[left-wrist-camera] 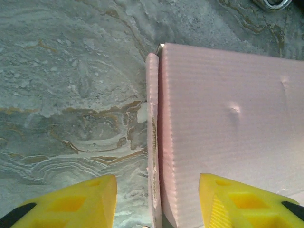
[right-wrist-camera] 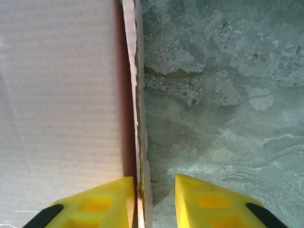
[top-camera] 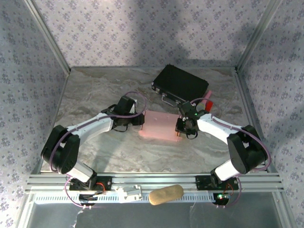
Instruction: Fold the paper box
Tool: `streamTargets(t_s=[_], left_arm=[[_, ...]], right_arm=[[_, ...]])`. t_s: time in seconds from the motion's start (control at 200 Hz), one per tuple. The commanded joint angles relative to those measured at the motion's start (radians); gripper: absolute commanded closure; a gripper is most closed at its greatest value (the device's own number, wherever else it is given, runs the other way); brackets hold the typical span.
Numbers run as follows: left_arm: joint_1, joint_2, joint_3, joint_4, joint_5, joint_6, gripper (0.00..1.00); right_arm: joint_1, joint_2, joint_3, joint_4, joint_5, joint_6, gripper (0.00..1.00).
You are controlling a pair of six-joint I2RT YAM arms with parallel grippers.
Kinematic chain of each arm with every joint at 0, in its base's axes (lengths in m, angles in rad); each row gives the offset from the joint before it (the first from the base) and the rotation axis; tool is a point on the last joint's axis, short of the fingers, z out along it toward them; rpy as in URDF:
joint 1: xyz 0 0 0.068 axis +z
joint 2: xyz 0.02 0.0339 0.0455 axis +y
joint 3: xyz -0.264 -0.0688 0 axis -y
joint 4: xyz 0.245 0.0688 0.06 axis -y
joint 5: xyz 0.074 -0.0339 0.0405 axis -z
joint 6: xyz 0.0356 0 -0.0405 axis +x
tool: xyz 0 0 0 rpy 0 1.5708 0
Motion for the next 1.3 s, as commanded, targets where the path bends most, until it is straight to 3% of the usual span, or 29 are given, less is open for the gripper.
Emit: streamTargets(t_s=[0.0, 0.61, 0.989, 1.134, 1.294], left_arm=[[0.013, 0.034, 0.018, -0.019, 0.053, 0.002, 0.52], [0.022, 0.141, -0.068, 0.192, 0.132, -0.046, 0.56], [0.024, 0.176, -0.103, 0.237, 0.136, -0.067, 0.80], [0.036, 0.159, -0.132, 0.251, 0.135, -0.069, 0.90], [0.079, 0.144, -0.190, 0.308, 0.182, -0.073, 0.94]], right_arm=[[-0.007, -0.012, 0.012, -0.035, -0.016, -0.023, 0.71], [-0.035, -0.001, 0.006, -0.017, -0.058, -0.045, 0.71], [-0.048, -0.021, 0.014, -0.023, -0.079, -0.061, 0.70], [-0.081, -0.087, -0.019, 0.015, -0.141, -0.066, 0.61], [-0.165, -0.182, -0.112, 0.157, -0.348, -0.067, 0.43]])
